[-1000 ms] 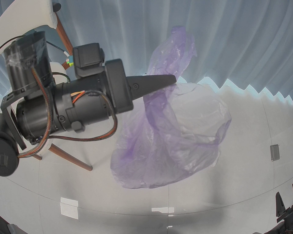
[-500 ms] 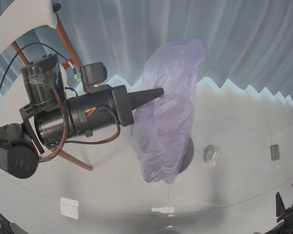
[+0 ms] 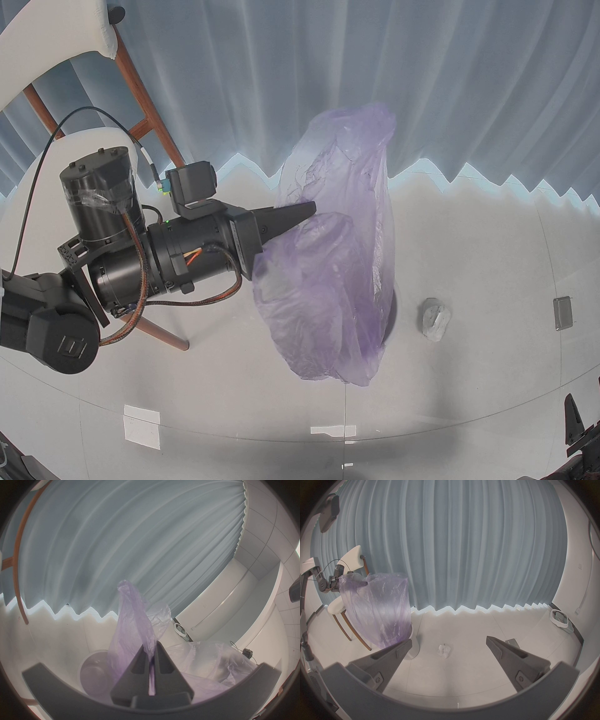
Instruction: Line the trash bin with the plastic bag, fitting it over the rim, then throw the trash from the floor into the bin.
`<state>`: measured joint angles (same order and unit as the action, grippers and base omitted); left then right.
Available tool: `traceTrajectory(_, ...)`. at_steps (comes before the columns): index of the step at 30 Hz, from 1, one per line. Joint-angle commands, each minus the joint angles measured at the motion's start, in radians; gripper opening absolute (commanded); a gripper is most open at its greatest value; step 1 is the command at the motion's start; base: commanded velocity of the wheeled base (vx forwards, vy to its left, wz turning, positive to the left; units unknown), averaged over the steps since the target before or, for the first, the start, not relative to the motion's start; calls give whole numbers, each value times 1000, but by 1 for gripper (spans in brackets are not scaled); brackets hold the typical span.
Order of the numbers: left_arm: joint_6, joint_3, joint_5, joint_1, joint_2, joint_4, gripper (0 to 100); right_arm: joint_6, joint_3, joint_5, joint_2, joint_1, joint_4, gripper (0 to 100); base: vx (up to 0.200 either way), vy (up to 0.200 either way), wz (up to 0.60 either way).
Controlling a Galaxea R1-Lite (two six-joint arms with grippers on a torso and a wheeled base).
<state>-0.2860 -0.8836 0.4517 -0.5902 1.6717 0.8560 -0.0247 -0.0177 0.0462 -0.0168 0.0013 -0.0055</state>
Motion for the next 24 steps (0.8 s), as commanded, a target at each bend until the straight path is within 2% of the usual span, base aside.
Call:
traceTrajectory(1,2,-1,-4,9,11,6,0,0,18,0,17,0,-1,100,0,0,0)
traceTrajectory(8,48,-35,-13,9,33,5,0,0,18,0,17,0,-1,100,0,0,0)
traceTrajectory(9,70,-72,-13,9,56,5,0,0,18,0,17,0,-1,100,0,0,0)
traceTrajectory(18,71,-146,-4,-2,106,-11,0,0,18,0,17,0,-1,100,0,0,0)
traceTrajectory(24,70,-147,-7,-14,111,-11,0,0,18,0,17,0,-1,100,200,0,0)
